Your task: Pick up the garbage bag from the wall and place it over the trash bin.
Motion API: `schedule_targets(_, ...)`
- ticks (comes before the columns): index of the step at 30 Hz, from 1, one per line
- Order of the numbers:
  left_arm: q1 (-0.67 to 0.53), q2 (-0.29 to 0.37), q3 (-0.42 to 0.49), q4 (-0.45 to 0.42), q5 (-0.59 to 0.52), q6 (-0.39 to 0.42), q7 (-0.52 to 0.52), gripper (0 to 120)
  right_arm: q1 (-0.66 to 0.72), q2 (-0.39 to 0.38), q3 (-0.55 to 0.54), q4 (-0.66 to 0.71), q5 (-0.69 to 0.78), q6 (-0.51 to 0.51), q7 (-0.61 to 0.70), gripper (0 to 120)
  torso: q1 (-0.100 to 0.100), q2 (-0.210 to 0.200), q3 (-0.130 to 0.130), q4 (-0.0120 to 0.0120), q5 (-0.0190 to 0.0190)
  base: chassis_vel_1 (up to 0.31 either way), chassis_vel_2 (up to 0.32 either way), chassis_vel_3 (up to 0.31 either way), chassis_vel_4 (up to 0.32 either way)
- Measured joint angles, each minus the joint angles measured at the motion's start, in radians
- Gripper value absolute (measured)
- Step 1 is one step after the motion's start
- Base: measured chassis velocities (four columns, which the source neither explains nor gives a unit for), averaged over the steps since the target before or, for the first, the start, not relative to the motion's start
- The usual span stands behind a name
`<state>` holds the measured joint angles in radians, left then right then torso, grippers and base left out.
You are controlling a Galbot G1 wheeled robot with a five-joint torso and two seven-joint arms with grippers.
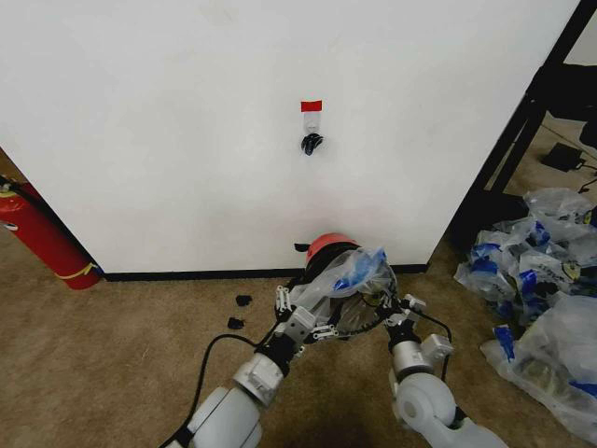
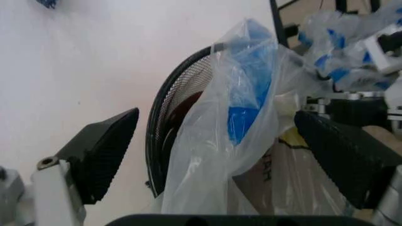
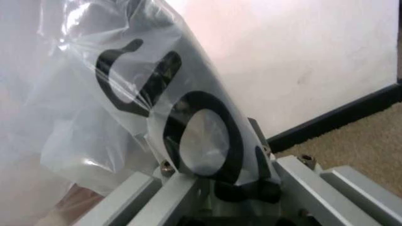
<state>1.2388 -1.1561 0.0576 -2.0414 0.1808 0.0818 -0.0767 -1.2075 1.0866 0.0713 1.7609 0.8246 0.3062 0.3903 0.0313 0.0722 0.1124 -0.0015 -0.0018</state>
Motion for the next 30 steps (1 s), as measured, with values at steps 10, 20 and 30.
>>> schedule_targets(10,-0.134,-0.044,0.063,0.064,-0.049,0.083,-0.054,94,0.061,0.056,-0.041,-0.098,-0.096,0.024,-0.008,0,0.0,0.0,0.0,0.0,0.0,0.0,0.0,0.0,0.0)
schedule_targets(20,-0.202,-0.097,0.108,0.14,-0.053,0.107,-0.091,94,0.092,0.076,-0.057,-0.128,-0.135,0.033,-0.016,0,0.0,0.0,0.0,0.0,0.0,0.0,0.0,0.0,0.0)
schedule_targets(30,-0.211,-0.109,0.105,0.169,-0.049,0.136,-0.165,61,0.096,0.081,-0.06,-0.13,-0.145,0.033,-0.014,0,0.0,0.0,0.0,0.0,0.0,0.0,0.0,0.0,0.0)
